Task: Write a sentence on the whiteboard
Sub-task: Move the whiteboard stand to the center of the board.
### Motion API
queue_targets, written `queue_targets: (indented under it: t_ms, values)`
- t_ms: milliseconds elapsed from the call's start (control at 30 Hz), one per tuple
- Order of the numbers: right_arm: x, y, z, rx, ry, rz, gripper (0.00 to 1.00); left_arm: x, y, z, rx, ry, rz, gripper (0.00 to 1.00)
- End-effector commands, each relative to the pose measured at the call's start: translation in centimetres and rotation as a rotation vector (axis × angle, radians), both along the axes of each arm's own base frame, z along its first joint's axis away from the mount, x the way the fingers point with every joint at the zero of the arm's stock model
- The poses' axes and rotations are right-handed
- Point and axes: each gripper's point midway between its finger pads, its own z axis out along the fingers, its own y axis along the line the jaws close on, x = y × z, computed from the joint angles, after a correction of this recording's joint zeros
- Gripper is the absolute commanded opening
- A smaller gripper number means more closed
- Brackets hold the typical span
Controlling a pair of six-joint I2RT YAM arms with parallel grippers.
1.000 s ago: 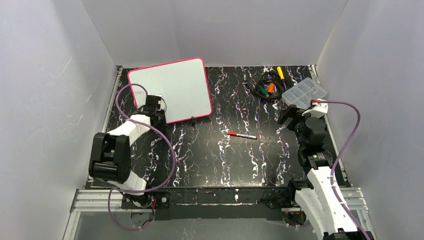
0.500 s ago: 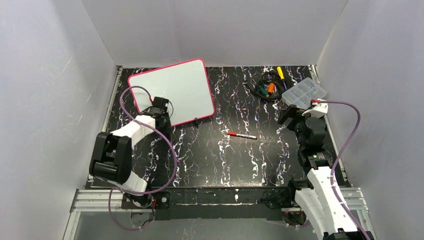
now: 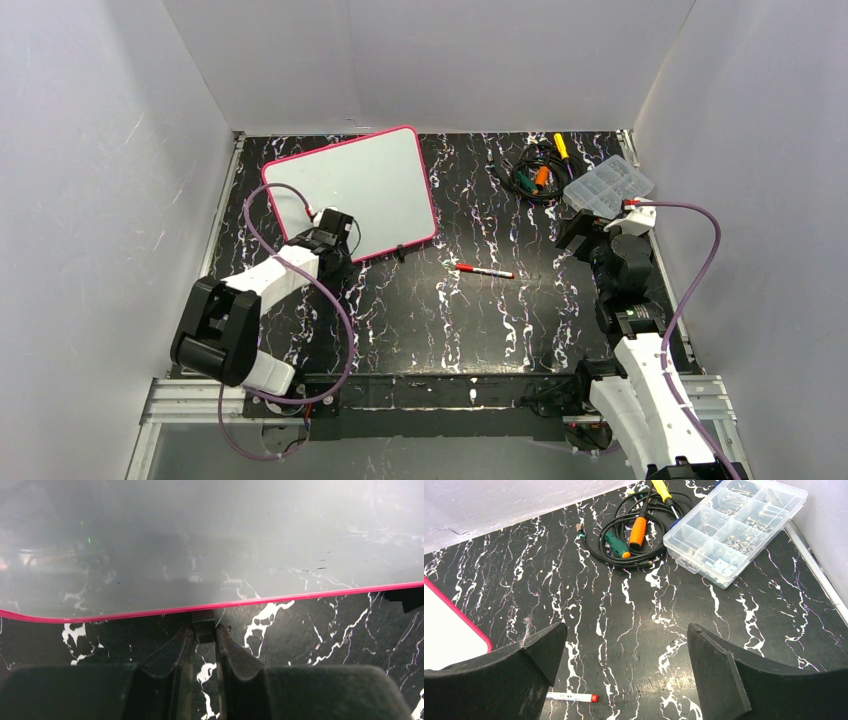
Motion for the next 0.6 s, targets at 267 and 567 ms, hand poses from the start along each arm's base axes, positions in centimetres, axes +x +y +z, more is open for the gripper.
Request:
queue_targets:
  t_ms: [267,567]
  values:
    - [0.1,-0.3,0.7,-0.007,-0.030,-0.012,0.99,-6.2,-1.6,-0.9,-0.051,0.101,0.006,0.00]
    - [0.1,0.1,0.8,0.000,-0.029,0.006,0.99,-7.6,-2.5,0.2,-0.075,0.081,-0.012,0.13]
